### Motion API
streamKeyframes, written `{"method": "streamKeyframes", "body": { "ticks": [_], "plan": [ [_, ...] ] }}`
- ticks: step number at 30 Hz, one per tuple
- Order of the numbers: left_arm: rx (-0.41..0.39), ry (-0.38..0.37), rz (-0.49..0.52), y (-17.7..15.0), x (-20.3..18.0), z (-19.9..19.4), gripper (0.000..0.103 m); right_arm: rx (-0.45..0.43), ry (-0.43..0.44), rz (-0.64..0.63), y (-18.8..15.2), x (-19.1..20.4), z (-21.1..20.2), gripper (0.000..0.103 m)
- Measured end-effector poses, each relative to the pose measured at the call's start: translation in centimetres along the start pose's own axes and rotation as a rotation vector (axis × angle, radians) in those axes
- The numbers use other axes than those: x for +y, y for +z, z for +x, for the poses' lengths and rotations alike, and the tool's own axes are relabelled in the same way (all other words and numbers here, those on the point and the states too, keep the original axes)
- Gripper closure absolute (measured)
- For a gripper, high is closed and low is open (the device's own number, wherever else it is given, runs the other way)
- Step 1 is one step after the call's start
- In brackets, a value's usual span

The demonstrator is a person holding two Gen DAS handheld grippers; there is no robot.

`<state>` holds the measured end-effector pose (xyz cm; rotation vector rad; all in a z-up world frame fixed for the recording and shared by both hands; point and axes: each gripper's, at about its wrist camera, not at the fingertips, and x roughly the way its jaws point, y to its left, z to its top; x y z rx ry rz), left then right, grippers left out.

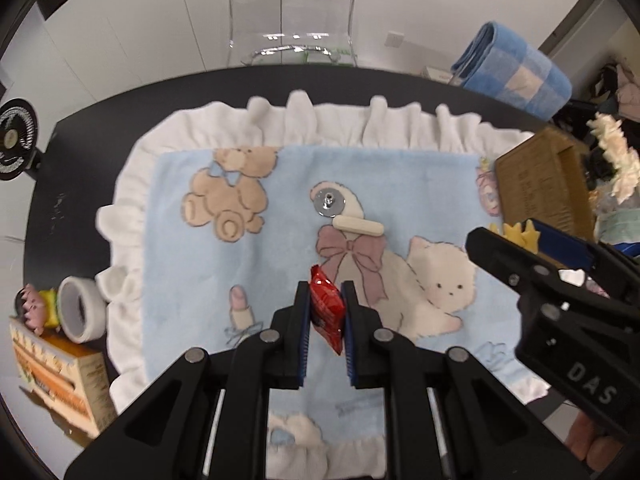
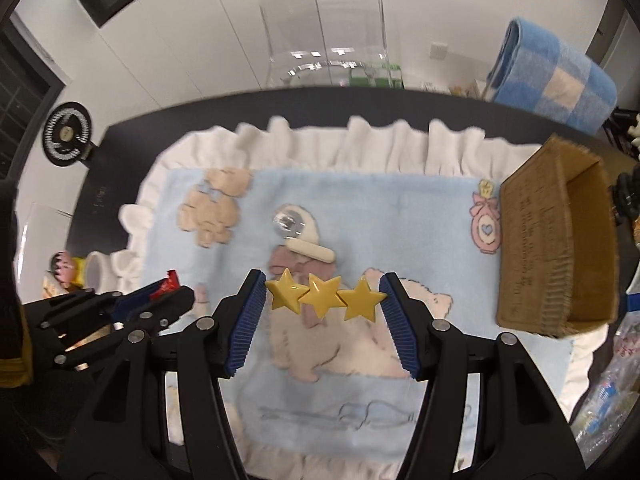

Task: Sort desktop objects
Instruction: 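Lift the red candy and star clip toward the cardboard box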

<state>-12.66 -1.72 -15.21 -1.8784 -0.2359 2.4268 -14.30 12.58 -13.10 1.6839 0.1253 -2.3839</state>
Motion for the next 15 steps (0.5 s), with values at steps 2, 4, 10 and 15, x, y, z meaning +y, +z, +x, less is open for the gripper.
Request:
{"method": "streamKeyframes", "body": {
  "ticks": [2,4,10,15],
  "plan": [
    [-0.018,-0.002,0.0,-0.4,-0.1,-2.0,0.088,-0.013,-0.011,-0.008,0.0,0.9,-2.3,0.042],
    [-0.021,-0.015,0.009,-0.9,-0.3,-3.7,0.088,-0.022,-0.024,-0.006,-0.4,1.3,-4.1,0.042],
    [-0.031,-0.013,0.033,-1.9,-1.2,-7.1,0.088,-0.048,-0.045,0.016,-1.7,1.4,-8.3,0.042],
    [-0.038,-0.008,0.029,-2.2,-3.3,-7.8,0.088,-0.071,-0.04,0.019,-2.1,0.2,-9.8,0.042]
  ]
}}
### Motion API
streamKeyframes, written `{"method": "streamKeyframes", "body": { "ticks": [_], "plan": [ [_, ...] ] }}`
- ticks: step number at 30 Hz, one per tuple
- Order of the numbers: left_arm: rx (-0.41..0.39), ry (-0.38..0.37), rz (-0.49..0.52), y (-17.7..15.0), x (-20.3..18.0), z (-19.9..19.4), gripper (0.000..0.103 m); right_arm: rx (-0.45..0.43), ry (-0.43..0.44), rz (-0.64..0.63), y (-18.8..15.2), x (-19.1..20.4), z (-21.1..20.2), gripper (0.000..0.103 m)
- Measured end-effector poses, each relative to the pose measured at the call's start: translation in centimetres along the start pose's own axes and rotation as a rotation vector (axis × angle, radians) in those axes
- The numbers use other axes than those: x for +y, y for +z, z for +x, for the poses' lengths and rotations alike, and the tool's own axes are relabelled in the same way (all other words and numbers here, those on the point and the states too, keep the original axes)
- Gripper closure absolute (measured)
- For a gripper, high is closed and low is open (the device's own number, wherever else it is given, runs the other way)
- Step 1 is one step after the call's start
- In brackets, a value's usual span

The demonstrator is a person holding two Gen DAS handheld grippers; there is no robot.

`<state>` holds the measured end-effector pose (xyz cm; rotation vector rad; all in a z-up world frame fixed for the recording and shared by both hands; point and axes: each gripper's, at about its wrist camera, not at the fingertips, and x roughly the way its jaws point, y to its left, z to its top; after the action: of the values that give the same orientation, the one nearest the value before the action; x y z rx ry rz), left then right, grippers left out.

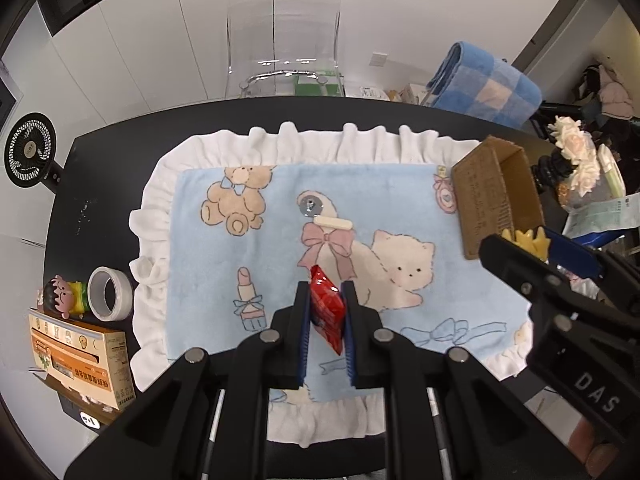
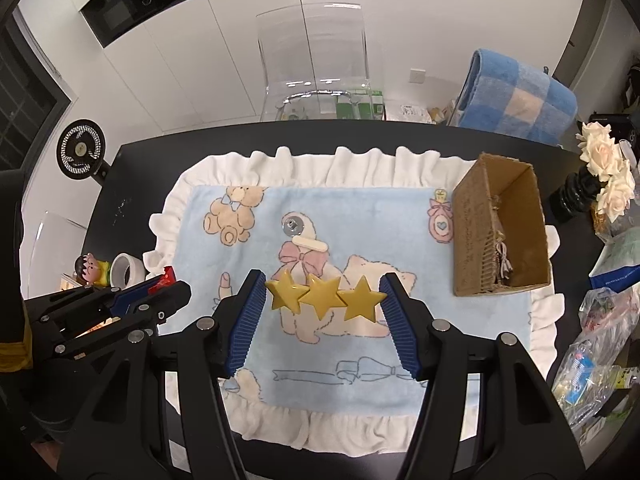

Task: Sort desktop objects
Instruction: 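Lift the red candy and star clip toward the cardboard box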

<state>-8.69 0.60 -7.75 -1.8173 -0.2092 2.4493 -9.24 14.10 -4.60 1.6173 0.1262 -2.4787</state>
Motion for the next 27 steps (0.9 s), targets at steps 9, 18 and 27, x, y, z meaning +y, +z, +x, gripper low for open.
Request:
{"method": "streamKeyframes", "body": {
  "ticks": [9,18,27],
  "plan": [
    [-0.005,-0.009,-0.038,1.2,-5.7,1.5,0.088,0.004,-0.002,-0.033,1.5,-5.8,-0.2,0.042],
    [0.002,-0.009,-0.031,4.0,-12.5,4.4,0.088,0.021,-0.001,-0.023,3.3,-13.6,1.2,0.042],
    [0.018,-0.01,-0.03,6.9,-17.6,7.8,0.088,0.036,0.0,-0.003,5.5,-20.6,3.6,0.042]
  ]
}}
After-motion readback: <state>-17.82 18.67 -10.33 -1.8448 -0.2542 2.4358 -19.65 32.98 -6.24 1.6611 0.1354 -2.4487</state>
